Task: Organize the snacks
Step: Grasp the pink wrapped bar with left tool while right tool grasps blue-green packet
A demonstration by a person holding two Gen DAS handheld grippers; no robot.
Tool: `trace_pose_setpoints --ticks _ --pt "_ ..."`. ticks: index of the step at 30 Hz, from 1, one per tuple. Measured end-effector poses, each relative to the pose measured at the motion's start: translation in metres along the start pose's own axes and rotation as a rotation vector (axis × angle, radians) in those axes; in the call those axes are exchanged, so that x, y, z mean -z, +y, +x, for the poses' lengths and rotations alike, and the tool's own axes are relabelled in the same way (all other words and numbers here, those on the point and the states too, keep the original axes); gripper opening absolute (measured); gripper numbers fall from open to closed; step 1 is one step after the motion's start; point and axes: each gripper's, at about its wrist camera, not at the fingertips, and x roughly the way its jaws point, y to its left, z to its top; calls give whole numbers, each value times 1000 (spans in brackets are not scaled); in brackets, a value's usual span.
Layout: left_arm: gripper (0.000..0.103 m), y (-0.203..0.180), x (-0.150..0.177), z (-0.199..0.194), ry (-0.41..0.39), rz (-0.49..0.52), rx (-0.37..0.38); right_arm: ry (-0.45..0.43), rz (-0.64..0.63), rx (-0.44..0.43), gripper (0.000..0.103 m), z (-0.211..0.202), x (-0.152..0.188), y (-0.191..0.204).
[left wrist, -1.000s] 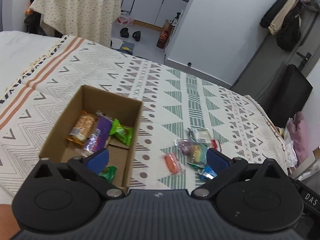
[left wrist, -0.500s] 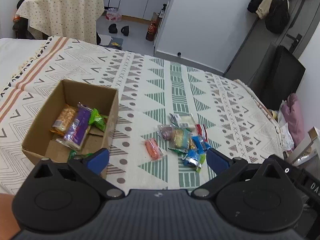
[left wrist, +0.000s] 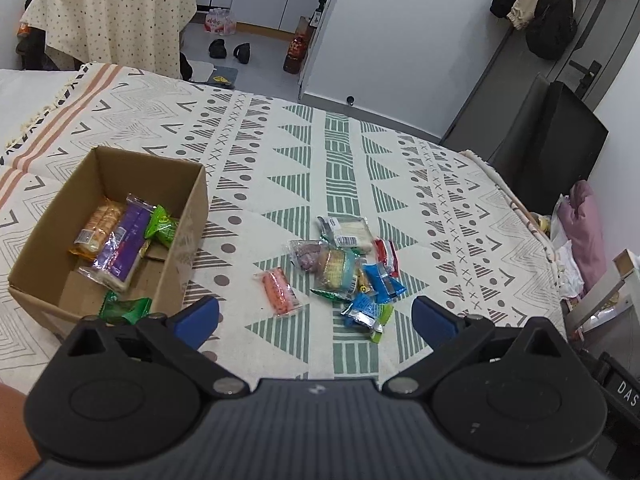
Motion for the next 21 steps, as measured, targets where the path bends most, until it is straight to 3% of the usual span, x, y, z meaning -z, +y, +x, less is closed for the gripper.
trace_pose_setpoints --ticks 5,13,21 --pt "99 -4 2 15 7 2 1 14 18 13 102 12 2 -8" --pt "80 -5 2 47 46 -11 -1 55 49 5 98 38 2 -13" --pt "67 0 -1 81 87 -24 -26 128 67 -47 86 74 4 -12"
